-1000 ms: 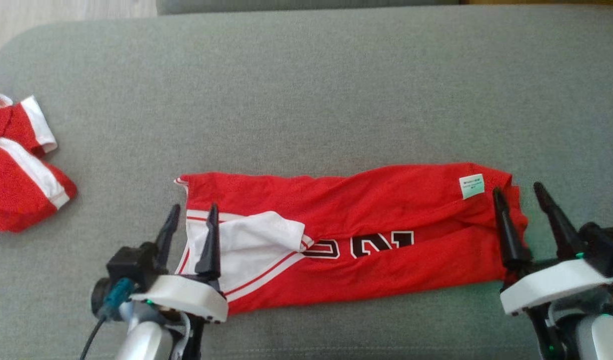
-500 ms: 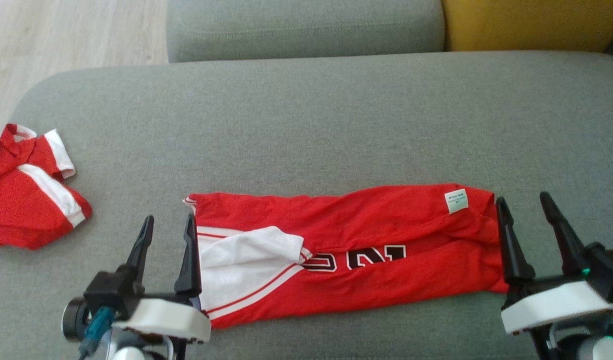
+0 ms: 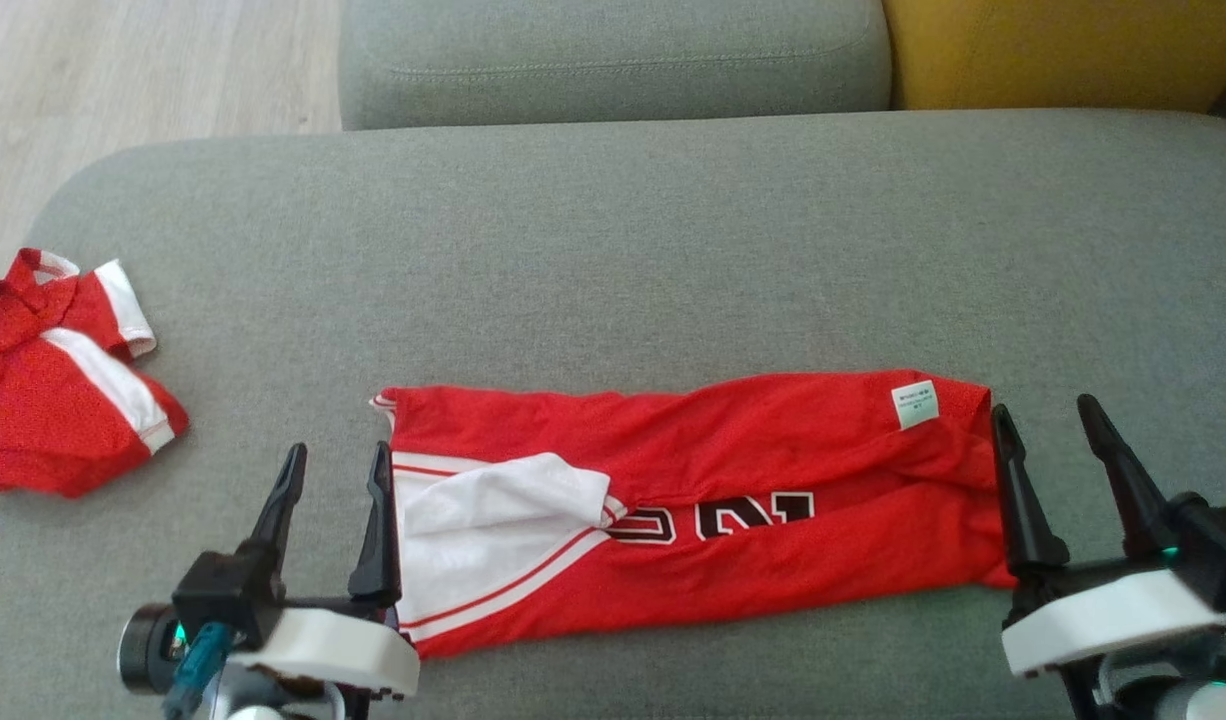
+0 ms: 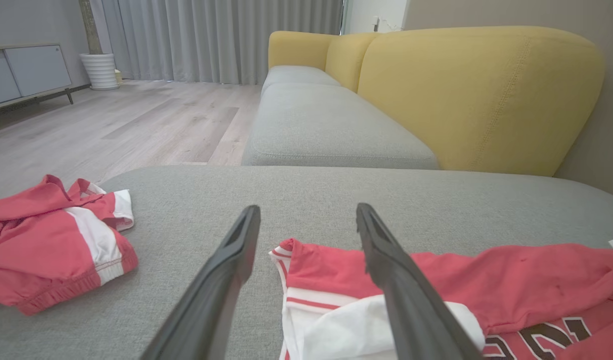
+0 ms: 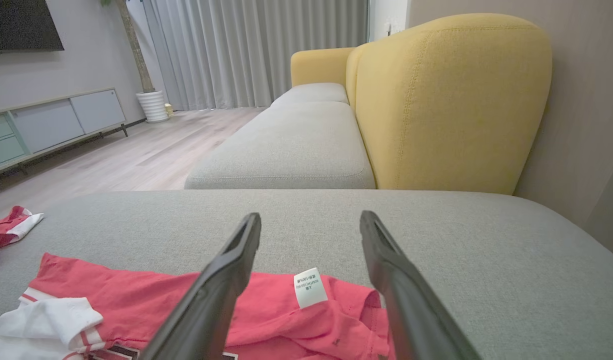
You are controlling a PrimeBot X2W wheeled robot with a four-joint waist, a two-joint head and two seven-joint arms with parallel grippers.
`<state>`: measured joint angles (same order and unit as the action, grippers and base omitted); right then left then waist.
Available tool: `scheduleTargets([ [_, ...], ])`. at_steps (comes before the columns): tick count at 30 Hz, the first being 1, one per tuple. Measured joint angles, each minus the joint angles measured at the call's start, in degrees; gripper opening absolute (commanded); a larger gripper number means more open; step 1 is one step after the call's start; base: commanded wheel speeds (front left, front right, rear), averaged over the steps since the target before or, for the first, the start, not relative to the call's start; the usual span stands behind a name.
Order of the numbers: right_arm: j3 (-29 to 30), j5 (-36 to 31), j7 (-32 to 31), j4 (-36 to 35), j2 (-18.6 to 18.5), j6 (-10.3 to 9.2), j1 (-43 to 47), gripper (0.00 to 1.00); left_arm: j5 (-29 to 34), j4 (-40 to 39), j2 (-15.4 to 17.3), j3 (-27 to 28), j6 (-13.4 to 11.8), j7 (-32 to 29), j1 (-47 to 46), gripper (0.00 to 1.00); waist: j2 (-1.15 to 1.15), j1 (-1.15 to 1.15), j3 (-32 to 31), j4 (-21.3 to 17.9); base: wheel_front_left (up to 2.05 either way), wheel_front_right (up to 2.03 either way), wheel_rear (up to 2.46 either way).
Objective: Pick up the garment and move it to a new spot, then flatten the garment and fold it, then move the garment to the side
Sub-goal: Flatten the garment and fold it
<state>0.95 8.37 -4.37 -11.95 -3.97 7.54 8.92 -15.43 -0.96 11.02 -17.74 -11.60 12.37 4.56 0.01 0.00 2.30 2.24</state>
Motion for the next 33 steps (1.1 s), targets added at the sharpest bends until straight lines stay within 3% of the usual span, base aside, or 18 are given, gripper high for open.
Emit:
scheduleTargets([
  [12, 1.77, 0.26, 0.01, 2.67, 0.38, 0.00, -0.18, 1.00, -0.01, -0.01, 0.21, -0.33, 0.01, 0.00, -0.26, 1.00, 0.00, 0.00, 1.20, 0.27, 0.00, 0.00, 0.00],
  [16, 4.16, 1.18, 0.34, 7.51, 0.26, 0.00, -2.07, 1.00, -0.01, -0.02, 0.19, -0.79, 0.05, 0.01, -1.08, 1.00, 0.00, 0.00, 2.43, 0.52, 0.00, 0.00, 0.00],
  [23, 6.83, 1.60, 0.69, 19.83, -1.97, 0.00, -13.18, 1.00, 0.22, 0.42, -0.45, -2.18, 0.85, 0.49, -5.82, 1.00, 0.00, 0.00, 6.12, 1.50, 0.00, 0.00, 0.00],
  [29, 6.54, 1.38, -6.39, 28.87, -1.82, 0.00, -15.36, 1.00, 0.22, 1.69, -1.19, -2.70, 1.52, 1.19, -7.90, 1.00, 0.00, 0.00, 8.83, 2.86, 0.00, 0.00, 0.00],
  [33, 7.46, 1.16, -10.84, 29.89, -0.65, 0.00, -15.23, 1.00, 0.21, 2.49, -1.63, -2.57, 1.53, 1.43, -8.64, 1.00, 0.00, 0.00, 9.90, 3.19, 0.00, 0.00, 0.00],
])
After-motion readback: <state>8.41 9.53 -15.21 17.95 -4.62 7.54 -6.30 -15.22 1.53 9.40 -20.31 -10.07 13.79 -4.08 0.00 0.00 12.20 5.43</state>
